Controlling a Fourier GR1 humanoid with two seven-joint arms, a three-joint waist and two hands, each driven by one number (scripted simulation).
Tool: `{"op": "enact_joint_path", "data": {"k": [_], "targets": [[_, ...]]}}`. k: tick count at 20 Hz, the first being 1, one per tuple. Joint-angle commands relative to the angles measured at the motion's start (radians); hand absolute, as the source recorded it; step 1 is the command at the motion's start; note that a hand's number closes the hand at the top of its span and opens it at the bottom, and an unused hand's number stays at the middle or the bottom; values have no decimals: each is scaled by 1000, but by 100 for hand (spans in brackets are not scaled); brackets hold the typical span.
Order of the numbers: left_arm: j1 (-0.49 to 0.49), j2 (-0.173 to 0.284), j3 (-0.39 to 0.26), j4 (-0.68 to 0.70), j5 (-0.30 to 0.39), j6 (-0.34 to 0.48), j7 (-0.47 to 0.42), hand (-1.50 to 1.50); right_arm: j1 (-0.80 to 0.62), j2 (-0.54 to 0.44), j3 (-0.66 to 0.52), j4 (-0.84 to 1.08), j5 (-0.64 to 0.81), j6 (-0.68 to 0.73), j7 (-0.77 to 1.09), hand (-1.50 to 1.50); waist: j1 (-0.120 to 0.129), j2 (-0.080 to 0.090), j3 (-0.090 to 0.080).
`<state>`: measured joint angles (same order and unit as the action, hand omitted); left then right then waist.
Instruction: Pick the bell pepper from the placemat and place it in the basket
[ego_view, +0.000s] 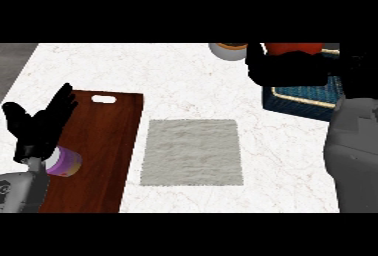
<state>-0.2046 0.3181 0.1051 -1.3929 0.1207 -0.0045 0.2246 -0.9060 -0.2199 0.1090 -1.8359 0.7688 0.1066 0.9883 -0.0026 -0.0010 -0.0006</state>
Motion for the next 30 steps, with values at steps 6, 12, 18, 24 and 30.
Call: {"op": "enact_joint_path", "data": {"k": [6,12,18,24,30], "targets": [[-19,5,20,-4,14,-32,41,0,159,-84,-136,123,-41,-57,-245,150,6,1,1],[-32,-28,6,7,-21,-13,17,0,211,-124,-234,238,-82,-128,-435,150,5,2,1],[-39,-23,22,32,-31,-31,5,0,169,-117,-274,451,-109,-193,-562,150,7,2,1],[-14,-20,29,-50,-21,-31,54,0,198,-119,-348,565,-78,-339,-586,-150,10,1,1],[-29,-66,6,-14,-68,6,27,0,143,-136,-364,674,-159,-340,-741,-150,9,2,1]]}}
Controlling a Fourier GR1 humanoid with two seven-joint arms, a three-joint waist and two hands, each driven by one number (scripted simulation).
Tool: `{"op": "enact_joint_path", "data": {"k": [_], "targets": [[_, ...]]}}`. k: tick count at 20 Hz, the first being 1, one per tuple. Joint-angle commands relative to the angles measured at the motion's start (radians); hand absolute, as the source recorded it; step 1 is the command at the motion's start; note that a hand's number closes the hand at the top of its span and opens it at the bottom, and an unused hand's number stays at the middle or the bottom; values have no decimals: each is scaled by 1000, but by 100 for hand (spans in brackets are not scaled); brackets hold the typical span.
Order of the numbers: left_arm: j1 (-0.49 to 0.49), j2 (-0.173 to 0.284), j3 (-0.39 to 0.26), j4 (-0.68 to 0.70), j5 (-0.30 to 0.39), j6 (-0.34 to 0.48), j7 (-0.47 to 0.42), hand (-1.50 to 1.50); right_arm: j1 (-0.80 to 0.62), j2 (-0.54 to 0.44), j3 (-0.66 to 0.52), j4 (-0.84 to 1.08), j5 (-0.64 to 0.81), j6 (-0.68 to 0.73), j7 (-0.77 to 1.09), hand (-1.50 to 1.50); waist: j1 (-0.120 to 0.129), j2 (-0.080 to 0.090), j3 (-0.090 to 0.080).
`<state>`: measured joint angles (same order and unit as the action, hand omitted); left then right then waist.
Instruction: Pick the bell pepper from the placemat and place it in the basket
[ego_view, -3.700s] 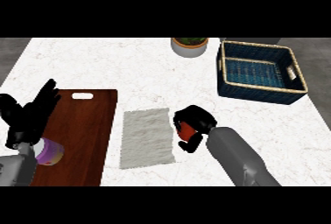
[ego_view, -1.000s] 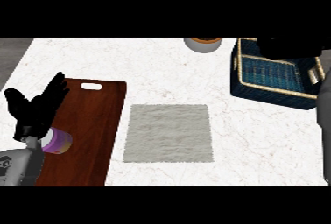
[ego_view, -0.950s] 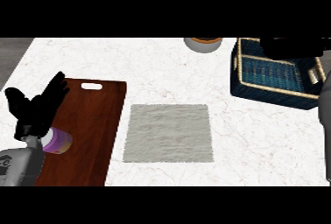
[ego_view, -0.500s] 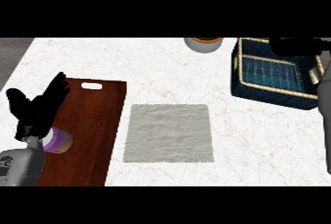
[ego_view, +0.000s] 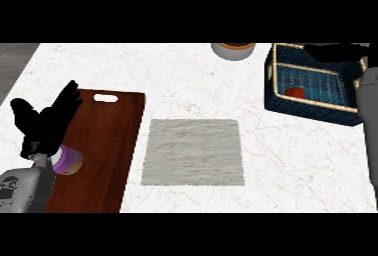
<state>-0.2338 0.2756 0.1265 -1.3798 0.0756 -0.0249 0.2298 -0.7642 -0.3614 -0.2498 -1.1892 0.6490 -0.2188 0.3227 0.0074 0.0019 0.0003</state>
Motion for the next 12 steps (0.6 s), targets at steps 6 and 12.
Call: {"op": "enact_joint_path", "data": {"k": [6,12], "targets": [[12,-3,20,43,6,-26,-46,0,-58,-21,-141,42,-146,-66,-49,-150,-4,-1,0],[29,-14,8,-23,-11,8,-4,0,5,-111,-363,5,-351,-45,-63,-150,-17,-5,1]]}}
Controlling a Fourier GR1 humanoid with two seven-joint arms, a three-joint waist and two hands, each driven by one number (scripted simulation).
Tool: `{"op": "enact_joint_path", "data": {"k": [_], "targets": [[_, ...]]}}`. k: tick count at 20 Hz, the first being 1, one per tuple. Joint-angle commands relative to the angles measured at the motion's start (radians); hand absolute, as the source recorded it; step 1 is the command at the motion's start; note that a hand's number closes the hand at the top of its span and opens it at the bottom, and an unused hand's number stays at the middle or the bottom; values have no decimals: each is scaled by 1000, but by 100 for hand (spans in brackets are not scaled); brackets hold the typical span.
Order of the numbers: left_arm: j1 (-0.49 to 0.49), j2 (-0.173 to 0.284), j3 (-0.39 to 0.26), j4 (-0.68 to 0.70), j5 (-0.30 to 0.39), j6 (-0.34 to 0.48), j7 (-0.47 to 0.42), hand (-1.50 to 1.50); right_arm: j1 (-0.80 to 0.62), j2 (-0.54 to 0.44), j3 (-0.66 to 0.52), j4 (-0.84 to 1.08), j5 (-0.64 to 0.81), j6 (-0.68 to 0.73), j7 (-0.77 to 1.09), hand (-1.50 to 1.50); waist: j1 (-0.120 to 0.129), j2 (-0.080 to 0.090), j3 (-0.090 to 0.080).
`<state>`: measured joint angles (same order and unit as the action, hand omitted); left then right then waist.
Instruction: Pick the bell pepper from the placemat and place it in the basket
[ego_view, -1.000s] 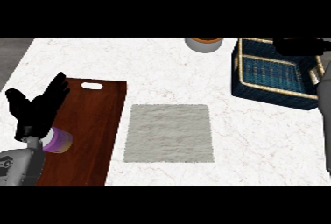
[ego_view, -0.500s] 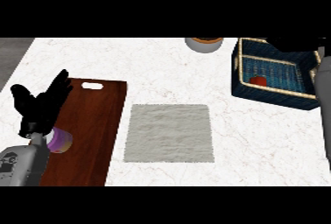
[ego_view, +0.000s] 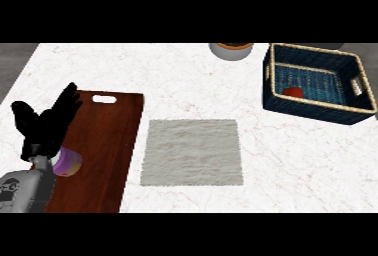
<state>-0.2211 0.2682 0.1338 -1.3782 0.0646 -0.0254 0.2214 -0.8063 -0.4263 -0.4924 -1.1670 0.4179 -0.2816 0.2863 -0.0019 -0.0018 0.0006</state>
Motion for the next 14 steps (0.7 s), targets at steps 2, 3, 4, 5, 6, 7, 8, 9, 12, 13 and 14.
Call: {"op": "enact_joint_path", "data": {"k": [2,3,4,5,6,7,8,9,12,13,14], "targets": [[64,23,27,-33,33,-42,-20,0,98,-111,-179,-31,-192,100,-29,-150,-8,-4,1],[37,23,21,-51,25,-28,15,0,111,-113,-197,-14,-218,103,-53,-150,-4,-1,1],[5,-1,11,-51,9,14,53,0,138,-171,-214,-6,-253,193,-38,-150,-11,-2,1],[69,16,14,-58,21,-34,11,0,149,-199,-233,18,-278,224,-44,-150,-3,-1,0],[15,29,33,1,12,-17,11,0,194,-217,-264,0,-329,294,-46,-150,-19,-1,0],[37,-18,-7,-33,-16,17,4,0,230,-266,-290,38,-356,361,-95,-150,-19,0,1],[4,28,30,-36,30,-26,49,0,269,-289,-308,54,-371,402,-102,-150,-18,-1,1],[-9,17,33,7,23,-17,21,0,288,-325,-300,36,-377,455,-68,-150,-23,0,0],[-25,51,55,47,44,-70,-6,0,339,-361,-338,145,-428,539,-161,-150,-9,3,0],[20,15,28,16,14,-35,-21,0,388,-406,-382,175,-458,607,-215,-150,-12,2,1],[65,-12,-8,-95,5,-15,36,0,338,-464,-370,189,-467,623,-143,-150,2,0,0]]}}
